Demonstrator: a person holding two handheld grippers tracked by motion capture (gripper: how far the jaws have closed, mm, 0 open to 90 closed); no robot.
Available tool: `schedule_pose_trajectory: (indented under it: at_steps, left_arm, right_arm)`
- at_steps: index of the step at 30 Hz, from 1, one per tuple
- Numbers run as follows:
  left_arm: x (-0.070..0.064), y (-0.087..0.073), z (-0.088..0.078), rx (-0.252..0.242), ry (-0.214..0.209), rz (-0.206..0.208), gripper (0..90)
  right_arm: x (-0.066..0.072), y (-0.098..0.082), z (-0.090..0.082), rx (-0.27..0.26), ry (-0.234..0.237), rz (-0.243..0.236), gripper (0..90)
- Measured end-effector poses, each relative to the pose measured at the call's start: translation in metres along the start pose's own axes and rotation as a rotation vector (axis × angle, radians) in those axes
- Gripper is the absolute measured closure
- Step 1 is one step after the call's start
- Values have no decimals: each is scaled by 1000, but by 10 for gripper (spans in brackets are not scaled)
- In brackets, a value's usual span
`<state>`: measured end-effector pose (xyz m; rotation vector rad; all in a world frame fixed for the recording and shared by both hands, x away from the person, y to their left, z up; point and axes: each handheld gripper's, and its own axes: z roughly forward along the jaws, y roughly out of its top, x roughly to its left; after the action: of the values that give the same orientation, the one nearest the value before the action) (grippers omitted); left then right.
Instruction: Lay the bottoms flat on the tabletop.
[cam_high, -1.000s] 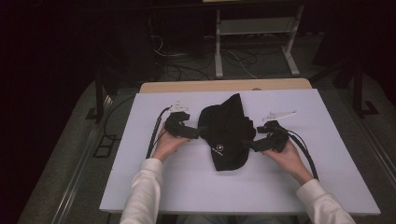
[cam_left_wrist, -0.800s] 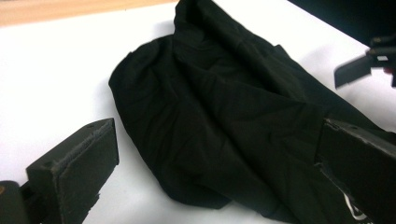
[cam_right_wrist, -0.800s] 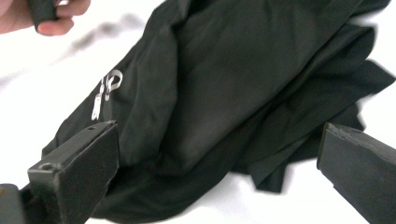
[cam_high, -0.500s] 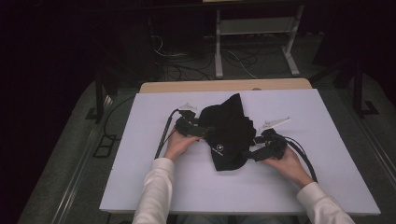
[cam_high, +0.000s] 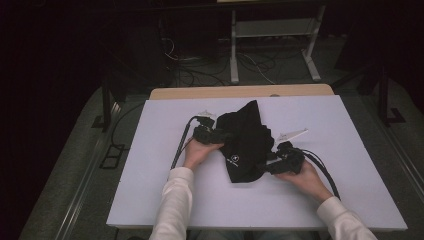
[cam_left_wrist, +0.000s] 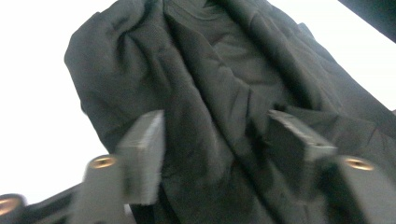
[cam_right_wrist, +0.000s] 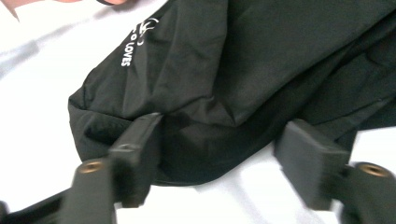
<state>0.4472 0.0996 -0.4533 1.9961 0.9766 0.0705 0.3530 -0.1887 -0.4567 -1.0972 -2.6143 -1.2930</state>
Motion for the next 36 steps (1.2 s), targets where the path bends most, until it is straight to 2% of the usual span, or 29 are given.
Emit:
schedule_pose_trajectory:
  at_steps: [1,2,3,4,5,6,7,10,13,16,18,19,21,22,25,26,28,33,36]
  left_arm:
    - [-1,1,2,7,2,4,630]
    - [-2,3,3,12,0,7,694]
    - [-3,4,5,13,2,12,694]
    - [-5,6,6,14,-2,14,808]
    - [-7,9,7,27,1,20,829]
    - [-7,9,7,27,1,20,838]
    - [-10,11,6,26,13,25,844]
    - [-10,14,-2,9,26,19,849]
    - [-10,16,-9,14,35,28,850]
    - [-14,24,-29,-9,44,35,851]
    - [-15,27,-34,-13,48,41,851]
    - [-18,35,-44,-30,54,38,852]
    - [-19,39,-49,-42,52,34,852]
    - [-21,47,-59,-66,50,21,852]
    - [-23,54,-68,-95,52,16,854]
    - [-23,57,-73,-109,45,7,854]
    - [-25,64,-85,-143,44,-2,866]
    - [-29,73,-97,-152,54,9,878]
    - [-32,83,-109,-175,66,21,879]
  right_arm:
    - [0,0,1,3,25,5,520]
    - [0,0,2,5,35,5,586]
    - [0,0,2,5,35,5,586]
    - [1,0,5,20,46,1,731]
    - [2,1,6,27,46,-1,822]
    - [2,1,6,27,46,-1,822]
    - [3,2,6,32,52,-14,860]
    - [3,6,-1,39,45,-20,865]
    - [0,9,-14,3,36,2,868]
    - [-3,14,-28,-38,21,30,869]
    - [-3,18,-33,-53,20,35,869]
    - [-4,27,-44,-75,14,41,869]
    - [-4,33,-50,-86,8,40,868]
    - [-3,48,-64,-118,0,38,868]
    - [-5,69,-84,-176,-3,52,868]
    - [-5,69,-84,-176,-3,52,868]
    - [-8,85,-100,-208,-10,65,869]
    - [-9,105,-117,-244,-25,79,869]
    - [-9,114,-126,-269,-41,102,869]
